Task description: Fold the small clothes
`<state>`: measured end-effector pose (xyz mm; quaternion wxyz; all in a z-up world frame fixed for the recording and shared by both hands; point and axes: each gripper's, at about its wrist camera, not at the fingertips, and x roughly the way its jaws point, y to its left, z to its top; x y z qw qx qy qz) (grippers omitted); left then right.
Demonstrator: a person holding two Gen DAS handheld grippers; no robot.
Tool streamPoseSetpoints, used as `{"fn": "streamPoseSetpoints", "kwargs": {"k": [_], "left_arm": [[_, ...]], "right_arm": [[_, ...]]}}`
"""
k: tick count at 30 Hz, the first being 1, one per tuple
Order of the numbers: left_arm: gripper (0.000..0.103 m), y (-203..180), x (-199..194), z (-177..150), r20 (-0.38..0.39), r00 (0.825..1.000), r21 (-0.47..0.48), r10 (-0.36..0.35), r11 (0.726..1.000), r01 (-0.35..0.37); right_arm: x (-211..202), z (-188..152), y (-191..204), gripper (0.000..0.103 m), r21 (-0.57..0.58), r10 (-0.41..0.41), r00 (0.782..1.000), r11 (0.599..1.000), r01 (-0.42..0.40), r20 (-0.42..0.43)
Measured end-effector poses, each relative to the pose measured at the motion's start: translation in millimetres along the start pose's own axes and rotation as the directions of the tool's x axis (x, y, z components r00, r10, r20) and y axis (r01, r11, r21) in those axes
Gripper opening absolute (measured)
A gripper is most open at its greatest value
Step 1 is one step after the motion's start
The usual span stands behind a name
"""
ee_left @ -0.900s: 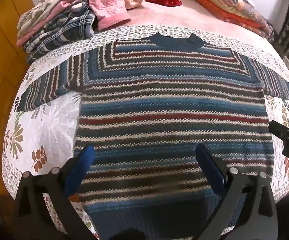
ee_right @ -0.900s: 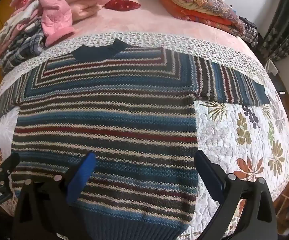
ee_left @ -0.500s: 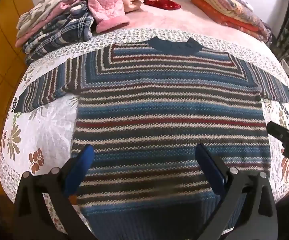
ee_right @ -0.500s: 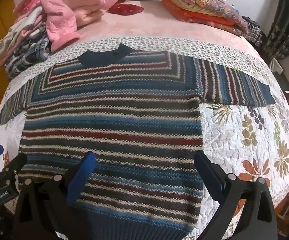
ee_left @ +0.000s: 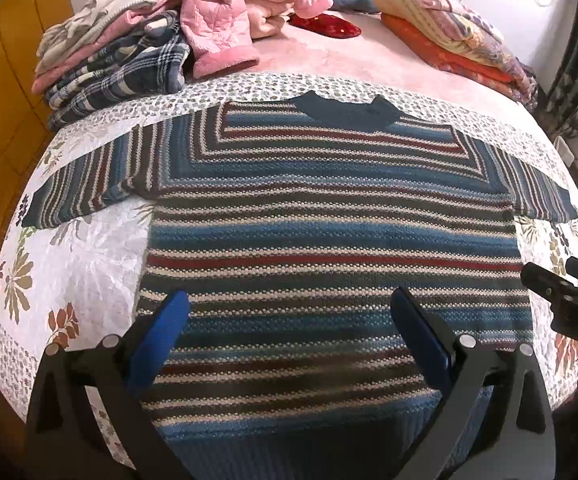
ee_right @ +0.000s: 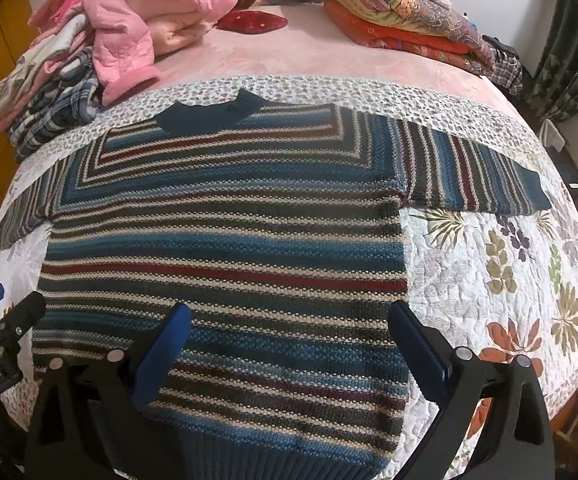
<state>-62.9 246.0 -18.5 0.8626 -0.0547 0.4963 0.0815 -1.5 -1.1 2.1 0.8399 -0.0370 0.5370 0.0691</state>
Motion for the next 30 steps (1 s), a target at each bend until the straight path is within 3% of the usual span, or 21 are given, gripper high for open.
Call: {"fn": "streamPoseSetpoints", "kwargs": {"k": [30], "left_arm": [[0.100, -2.3, -2.5, 1.9, 0.023, 1.000, 0.016, 0.018, 1.000, -0.019]], "right_arm": [[-3.4, -0.3, -3.0, 0.099, 0.009, -0.002, 1.000, 1.000, 0.002, 0.024]]}}
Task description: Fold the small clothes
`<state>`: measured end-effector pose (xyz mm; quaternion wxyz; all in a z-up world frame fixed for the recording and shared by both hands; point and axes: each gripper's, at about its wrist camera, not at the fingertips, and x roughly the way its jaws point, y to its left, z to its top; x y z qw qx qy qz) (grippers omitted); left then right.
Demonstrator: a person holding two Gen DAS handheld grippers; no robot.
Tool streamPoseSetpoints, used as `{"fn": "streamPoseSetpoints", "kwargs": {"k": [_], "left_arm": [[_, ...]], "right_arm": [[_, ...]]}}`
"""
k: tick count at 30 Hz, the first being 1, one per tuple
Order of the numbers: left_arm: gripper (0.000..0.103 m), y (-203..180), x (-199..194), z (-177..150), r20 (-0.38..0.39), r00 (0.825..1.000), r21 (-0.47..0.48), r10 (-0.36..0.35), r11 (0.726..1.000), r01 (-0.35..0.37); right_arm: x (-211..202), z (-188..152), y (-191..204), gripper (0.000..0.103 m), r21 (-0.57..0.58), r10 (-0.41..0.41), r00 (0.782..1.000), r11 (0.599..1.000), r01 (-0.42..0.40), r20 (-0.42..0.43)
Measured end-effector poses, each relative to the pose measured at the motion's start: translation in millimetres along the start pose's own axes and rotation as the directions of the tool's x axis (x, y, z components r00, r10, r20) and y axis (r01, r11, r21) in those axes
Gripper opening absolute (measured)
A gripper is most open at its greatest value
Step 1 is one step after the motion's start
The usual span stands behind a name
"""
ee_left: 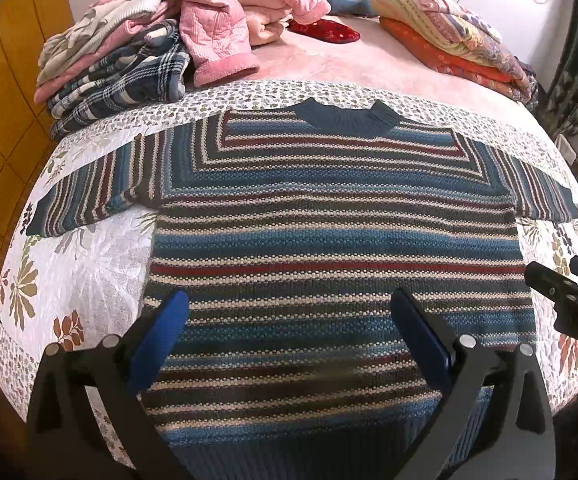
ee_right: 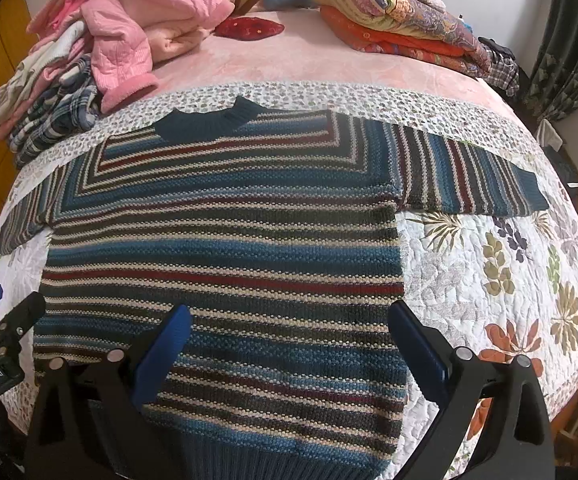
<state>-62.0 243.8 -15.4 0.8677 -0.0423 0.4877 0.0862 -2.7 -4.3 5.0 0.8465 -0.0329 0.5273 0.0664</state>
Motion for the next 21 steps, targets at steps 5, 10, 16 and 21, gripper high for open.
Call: {"fn": "streamPoseSetpoints", "kwargs": {"k": [5, 10, 16, 21], "left_arm": [[0.100, 0.3, -0.1, 0.4, 0.000, 1.000, 0.001, 0.001, 1.000, -0.001], [0.100, 0.5, 0.0, 0.3, 0.001, 1.000, 0.000, 0.001, 1.000, -0.001], [0.100, -0.1, 0.0, 0.8, 0.001, 1.000, 0.001, 0.002, 1.000, -0.002], [0.100, 1.7, 0.1, 0.0, 0.000, 1.000, -0.003, 0.002, 1.000, -0.002]], "right_arm": [[-1.3, 0.4, -0.9, 0.099, 0.004, 0.000, 1.000, 1.000, 0.000, 0.007], [-1.4, 0.5, -1.0, 0.099, 0.002, 0.001, 1.000, 1.000, -0.001, 0.005], [-1.4, 0.3, -1.1, 0.099, 0.003, 0.001, 1.000, 1.000, -0.001, 0.006], [-1.4, 0.3, -1.2, 0.099, 0.002, 0.001, 1.000, 1.000, -0.002, 0.006]]}}
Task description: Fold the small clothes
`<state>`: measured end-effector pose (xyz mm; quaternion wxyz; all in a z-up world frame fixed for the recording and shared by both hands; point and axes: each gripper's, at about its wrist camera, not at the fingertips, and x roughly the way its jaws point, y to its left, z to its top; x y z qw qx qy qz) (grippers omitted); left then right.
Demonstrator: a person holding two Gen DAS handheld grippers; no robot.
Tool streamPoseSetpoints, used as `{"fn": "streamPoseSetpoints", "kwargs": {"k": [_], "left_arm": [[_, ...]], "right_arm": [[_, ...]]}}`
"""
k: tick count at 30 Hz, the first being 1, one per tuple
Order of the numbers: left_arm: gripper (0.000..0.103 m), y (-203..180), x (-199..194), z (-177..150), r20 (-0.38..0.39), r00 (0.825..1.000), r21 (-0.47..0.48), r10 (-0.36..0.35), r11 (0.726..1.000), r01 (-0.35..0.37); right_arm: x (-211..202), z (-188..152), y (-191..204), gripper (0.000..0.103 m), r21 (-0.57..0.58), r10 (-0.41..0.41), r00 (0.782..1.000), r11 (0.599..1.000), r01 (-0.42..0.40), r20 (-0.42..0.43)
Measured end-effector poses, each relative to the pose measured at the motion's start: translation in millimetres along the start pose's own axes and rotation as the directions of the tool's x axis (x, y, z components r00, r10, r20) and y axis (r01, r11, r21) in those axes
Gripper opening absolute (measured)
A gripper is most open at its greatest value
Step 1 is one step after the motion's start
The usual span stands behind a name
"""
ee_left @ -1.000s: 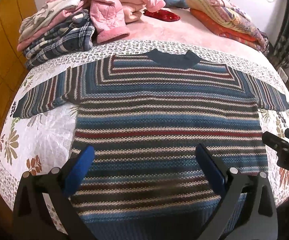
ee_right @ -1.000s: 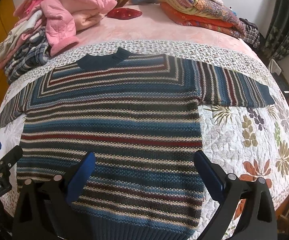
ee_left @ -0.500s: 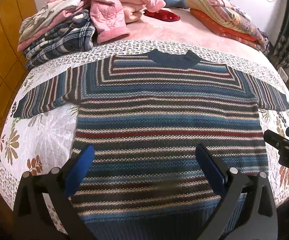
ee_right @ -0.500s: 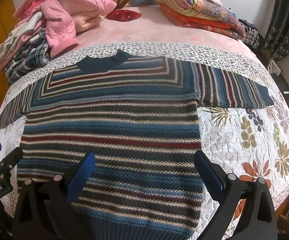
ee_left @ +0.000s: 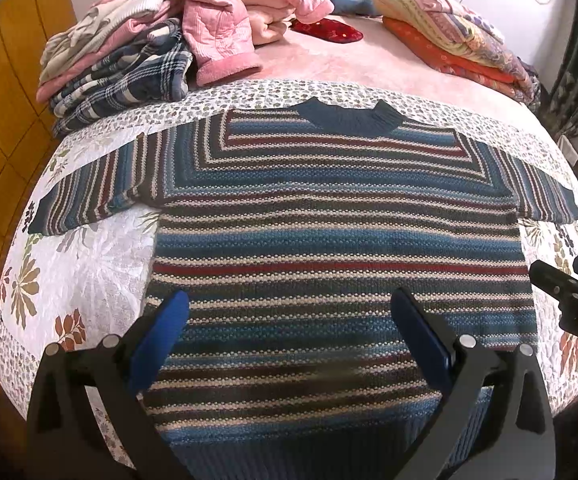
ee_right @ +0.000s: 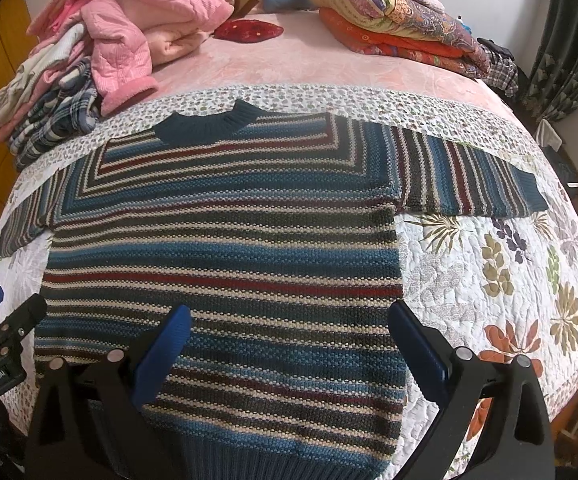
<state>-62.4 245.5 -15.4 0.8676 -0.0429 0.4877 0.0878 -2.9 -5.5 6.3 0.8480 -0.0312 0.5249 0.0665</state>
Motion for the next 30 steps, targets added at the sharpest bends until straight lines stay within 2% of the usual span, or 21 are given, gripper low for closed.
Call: {"fn": "streamPoseSetpoints", "kwargs": {"k": [24, 28, 30], "left_arm": [[0.100, -1.2, -1.5, 1.6, 0.030, 0.999, 0.012, 0.015, 1.000, -0.015], [0.100, -1.9, 3.5, 3.8, 0.021, 1.000, -0.001, 0.017, 1.000, -0.017], [0.100, -1.4, 6.8, 5.1, 0.021, 1.000, -0.008, 0.019, 1.000, -0.019]], "right_arm": [[-3.7, 3.3, -2.9, 0.099, -0.008, 0.010, 1.000, 1.000, -0.009, 0.019], [1.2, 22.8, -24.5, 0.099, 0.026, 0.042, 0.999, 0.999, -0.042, 0.013], [5.2, 38.9, -44.0, 0.099, 0.055, 0.028, 1.000, 0.998, -0.028, 0.014]]}}
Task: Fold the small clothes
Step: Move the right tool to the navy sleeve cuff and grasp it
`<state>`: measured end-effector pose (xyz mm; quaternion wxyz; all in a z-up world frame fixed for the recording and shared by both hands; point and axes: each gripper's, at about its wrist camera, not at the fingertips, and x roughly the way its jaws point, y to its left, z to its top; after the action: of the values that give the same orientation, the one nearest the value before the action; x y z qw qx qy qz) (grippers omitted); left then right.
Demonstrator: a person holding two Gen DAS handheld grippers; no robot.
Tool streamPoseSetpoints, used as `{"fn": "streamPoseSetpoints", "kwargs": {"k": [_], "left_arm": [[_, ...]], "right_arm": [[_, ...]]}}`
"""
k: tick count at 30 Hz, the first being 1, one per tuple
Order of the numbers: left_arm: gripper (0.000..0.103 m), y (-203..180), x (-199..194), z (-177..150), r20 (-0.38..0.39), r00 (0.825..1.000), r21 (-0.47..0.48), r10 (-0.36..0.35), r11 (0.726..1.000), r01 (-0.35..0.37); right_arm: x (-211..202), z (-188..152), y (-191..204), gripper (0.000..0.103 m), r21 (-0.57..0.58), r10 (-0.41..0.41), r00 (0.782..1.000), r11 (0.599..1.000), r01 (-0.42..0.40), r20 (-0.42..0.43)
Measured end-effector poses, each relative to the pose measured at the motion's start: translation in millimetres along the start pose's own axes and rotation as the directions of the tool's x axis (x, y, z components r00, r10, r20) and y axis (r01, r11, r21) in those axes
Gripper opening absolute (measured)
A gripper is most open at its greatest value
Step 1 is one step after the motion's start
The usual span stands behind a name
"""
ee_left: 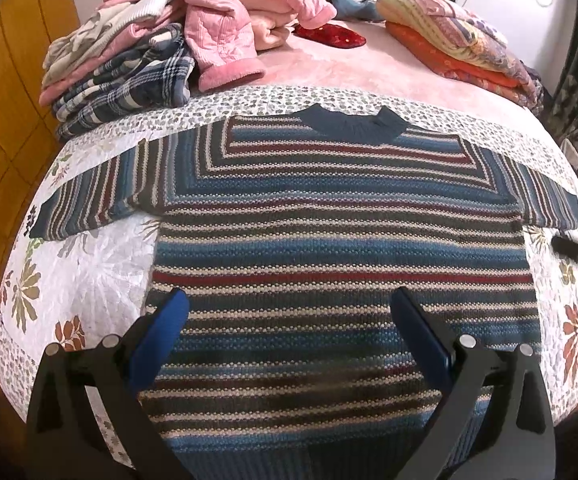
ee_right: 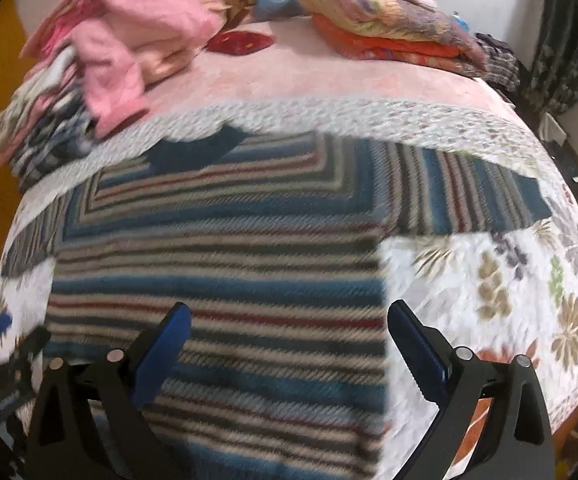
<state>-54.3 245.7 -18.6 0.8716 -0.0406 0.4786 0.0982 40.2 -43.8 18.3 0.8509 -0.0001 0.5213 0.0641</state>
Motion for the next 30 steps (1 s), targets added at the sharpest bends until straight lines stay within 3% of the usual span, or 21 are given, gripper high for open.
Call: {"fn": "streamPoseSetpoints", "kwargs": {"k": [8, 12, 18, 25, 30], "left_arm": [[0.100, -7.0, 15.0, 16.0, 0.010, 1.000, -0.019, -0.020, 1.000, 0.020], [0.100, -32.6, 24.9, 35.4, 0.022, 0.999, -0.031, -0.036, 0.999, 0.037], [0.100, -99.5, 53.9, 69.4, 0.037, 0.998, -0.006, -0.054, 0.999, 0.054], [0.100, -161.2, 95.9, 96.4, 0.016, 0.997, -0.009, -0.081, 0.997, 0.081], [0.100, -187.0, 115.0, 106.6, 0.004, 0.998, 0.018, -0.070, 0.997, 0.070]], "right_arm": [[33.4, 72.9, -127.1, 0.099, 0.220, 0.006, 0.997, 0.975, 0.010, -0.073], [72.3, 96.1, -211.7, 0.099, 0.329, 0.007, 0.992, 0.944, 0.035, -0.127], [121.4, 101.4, -311.3, 0.099, 0.413, -0.062, 0.976, 0.899, 0.145, -0.207], [167.9, 94.7, -389.2, 0.093, 0.519, -0.018, 0.965, 0.840, 0.157, -0.262], [186.8, 86.0, -416.3, 0.091, 0.578, 0.047, 0.968, 0.809, 0.107, -0.245]]}}
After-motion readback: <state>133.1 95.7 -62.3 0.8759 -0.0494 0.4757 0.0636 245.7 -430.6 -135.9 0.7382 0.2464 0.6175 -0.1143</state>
